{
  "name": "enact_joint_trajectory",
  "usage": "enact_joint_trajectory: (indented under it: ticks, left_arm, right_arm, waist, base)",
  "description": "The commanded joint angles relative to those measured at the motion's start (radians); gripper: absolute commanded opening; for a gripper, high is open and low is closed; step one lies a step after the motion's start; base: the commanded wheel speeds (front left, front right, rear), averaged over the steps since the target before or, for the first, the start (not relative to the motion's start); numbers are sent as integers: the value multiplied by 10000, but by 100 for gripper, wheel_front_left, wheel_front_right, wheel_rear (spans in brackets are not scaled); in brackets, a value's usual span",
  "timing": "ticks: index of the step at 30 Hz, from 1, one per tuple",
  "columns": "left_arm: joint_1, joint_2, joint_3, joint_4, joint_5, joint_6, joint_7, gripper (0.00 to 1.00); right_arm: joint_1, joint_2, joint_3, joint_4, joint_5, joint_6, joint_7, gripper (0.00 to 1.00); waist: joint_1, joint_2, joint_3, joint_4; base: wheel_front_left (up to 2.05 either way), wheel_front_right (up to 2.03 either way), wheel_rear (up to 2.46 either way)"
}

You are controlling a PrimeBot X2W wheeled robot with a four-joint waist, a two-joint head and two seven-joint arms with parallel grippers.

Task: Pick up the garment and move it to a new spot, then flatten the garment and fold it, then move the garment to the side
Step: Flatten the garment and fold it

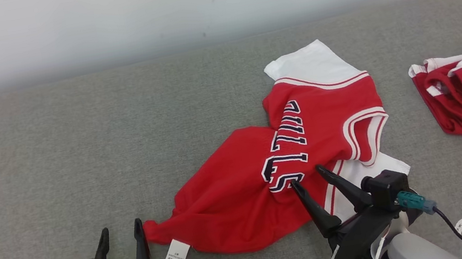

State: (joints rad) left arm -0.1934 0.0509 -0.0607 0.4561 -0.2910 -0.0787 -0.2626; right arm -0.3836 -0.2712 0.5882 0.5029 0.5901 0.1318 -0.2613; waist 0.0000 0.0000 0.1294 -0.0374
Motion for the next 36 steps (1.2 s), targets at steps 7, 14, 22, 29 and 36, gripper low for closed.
enact_joint_trajectory:
  ticks: [7,14,22,29,36]
  left_arm:
    - [-877,-8,-402,1735,-167,-287,-32,100]
    - [-1206,-13,-1531,3185,-615,-446,-23,48]
    - [-1345,21,-1354,2074,-163,-384,-32,0]
    - [-1741,291,-415,-494,1087,-349,-32,0]
    - [-1290,212,442,-1988,1678,-420,-32,0]
  right_arm:
    - [191,269,-194,85,-307,-25,-46,100]
    - [254,312,-327,187,-397,-25,-46,100]
    - [199,420,-410,178,-462,-25,-47,100]
    - [255,433,-594,254,-409,-25,-47,100]
    - [396,585,-779,424,-521,-25,-47,100]
  waist:
    - [0,0,96,-251]
    - [0,0,62,-213]
    - [0,0,63,-132]
    - [0,0,66,-149]
    - [0,0,-129,-304]
  base:
    - [0,0,0]
    - [0,0,0]
    - [0,0,0]
    - [0,0,0]
    - [0,0,0]
